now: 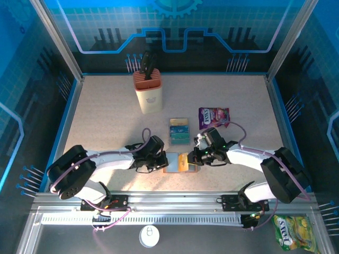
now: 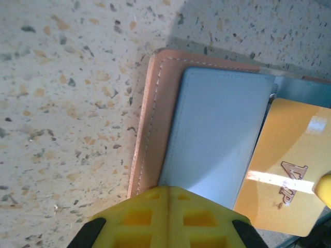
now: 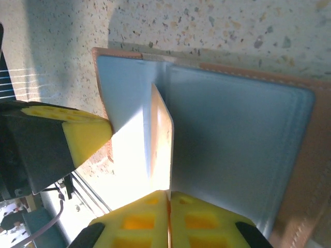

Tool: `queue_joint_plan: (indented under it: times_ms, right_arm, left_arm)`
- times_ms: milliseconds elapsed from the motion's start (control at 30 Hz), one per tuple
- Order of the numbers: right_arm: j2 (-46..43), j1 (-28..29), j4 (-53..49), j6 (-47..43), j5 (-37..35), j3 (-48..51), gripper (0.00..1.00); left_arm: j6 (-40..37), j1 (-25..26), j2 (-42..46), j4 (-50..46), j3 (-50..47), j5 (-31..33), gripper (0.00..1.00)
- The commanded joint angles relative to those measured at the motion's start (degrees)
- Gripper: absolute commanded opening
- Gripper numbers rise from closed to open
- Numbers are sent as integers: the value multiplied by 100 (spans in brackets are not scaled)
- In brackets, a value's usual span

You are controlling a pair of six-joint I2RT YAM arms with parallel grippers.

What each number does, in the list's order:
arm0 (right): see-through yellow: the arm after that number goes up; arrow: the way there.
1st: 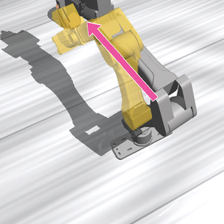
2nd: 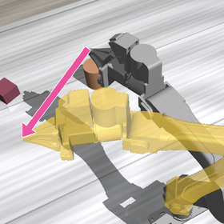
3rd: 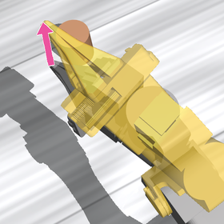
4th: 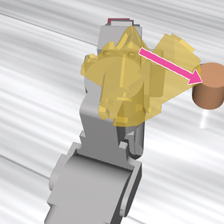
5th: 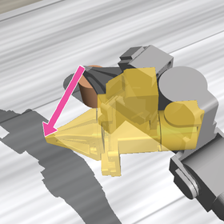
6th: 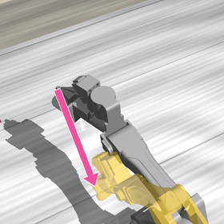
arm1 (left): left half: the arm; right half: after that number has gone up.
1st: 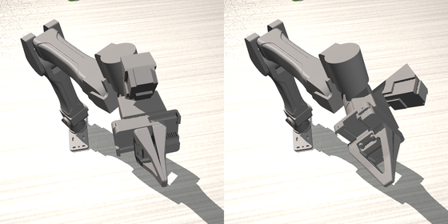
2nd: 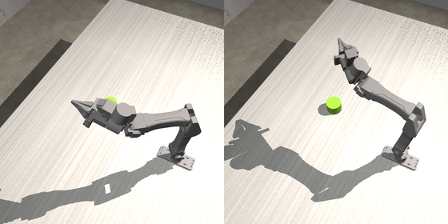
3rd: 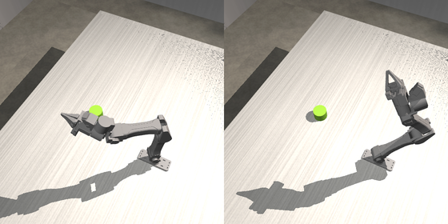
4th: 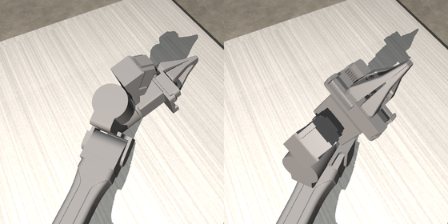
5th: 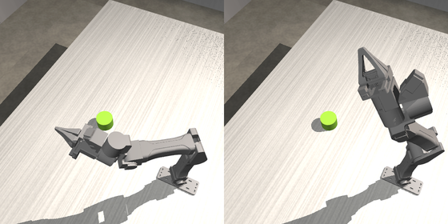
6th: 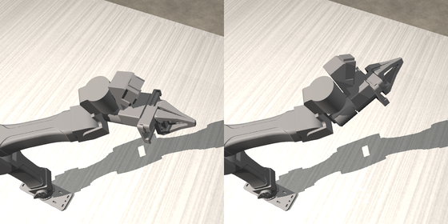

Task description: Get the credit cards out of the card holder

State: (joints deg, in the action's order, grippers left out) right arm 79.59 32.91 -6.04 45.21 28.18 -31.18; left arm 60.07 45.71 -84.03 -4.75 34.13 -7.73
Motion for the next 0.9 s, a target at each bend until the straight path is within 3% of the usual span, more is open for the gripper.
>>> queue_joint_plan:
  times_ms: [0, 867]
  right_arm:
    - [-74, -63, -579, -262, -165, -187, 7]
    - [271, 305, -671, -199, -416, -633, 7]
  left_arm:
    - [64, 9, 32, -382, -63, 123, 0]
    - [116, 27, -244, 246, -12, -148, 0]
